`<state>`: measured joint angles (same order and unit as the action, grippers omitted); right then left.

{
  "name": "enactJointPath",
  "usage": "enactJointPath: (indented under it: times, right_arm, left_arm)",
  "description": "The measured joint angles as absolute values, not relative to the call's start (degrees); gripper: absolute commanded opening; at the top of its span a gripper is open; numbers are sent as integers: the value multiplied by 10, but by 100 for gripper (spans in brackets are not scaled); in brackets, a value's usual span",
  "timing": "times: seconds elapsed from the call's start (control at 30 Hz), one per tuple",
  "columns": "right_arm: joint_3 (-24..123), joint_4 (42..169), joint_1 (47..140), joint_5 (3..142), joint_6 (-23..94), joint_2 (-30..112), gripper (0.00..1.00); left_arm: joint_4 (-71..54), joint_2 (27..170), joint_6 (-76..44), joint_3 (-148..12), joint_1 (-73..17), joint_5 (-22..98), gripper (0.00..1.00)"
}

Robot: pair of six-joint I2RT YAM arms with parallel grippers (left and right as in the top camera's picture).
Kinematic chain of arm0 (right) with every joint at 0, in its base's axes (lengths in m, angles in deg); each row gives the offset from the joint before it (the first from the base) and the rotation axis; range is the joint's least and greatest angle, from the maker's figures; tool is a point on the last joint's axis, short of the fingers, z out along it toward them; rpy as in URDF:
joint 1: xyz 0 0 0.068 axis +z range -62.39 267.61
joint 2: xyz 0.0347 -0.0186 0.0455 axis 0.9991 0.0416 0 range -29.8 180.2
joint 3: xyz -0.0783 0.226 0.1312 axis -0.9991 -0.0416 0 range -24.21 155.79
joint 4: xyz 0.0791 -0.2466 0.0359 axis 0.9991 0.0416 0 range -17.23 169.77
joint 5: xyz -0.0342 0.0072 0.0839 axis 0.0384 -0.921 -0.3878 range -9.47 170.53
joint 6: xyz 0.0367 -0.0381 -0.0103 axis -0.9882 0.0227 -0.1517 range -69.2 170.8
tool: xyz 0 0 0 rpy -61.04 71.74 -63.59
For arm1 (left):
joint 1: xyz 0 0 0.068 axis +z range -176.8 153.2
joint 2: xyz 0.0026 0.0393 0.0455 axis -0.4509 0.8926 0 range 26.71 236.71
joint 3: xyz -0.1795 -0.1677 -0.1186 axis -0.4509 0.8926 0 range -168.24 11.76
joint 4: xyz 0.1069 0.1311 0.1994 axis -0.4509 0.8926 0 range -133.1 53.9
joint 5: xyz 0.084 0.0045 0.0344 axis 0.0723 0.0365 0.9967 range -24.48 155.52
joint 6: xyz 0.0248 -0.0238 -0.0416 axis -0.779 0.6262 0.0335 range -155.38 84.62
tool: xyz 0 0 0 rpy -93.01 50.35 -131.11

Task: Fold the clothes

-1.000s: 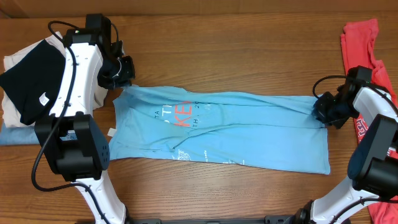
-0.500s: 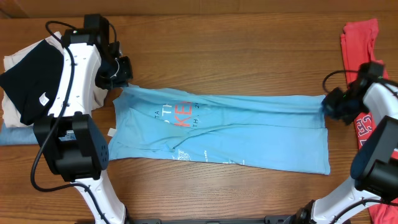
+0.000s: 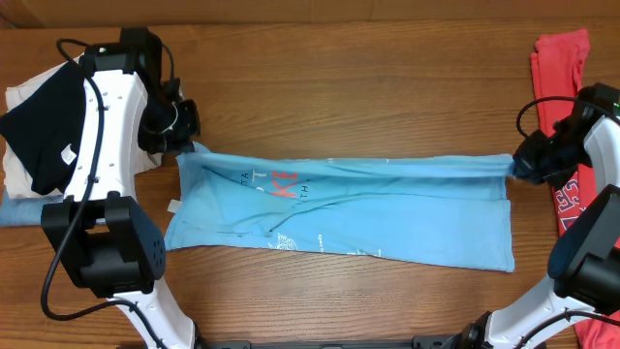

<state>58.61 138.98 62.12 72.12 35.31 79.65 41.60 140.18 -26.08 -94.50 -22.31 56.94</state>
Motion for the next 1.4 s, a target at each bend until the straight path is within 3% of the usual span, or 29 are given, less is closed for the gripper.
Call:
enactJointPath:
  times: [0.83, 1.4]
  right_arm:
    - [586, 1528, 621, 825, 359, 797, 6]
    - [541, 1567, 621, 844, 359, 797, 10]
  left_arm:
    - [412, 1402, -261, -787, -223, 590, 4]
    - [402, 1402, -261, -773, -223, 619, 4]
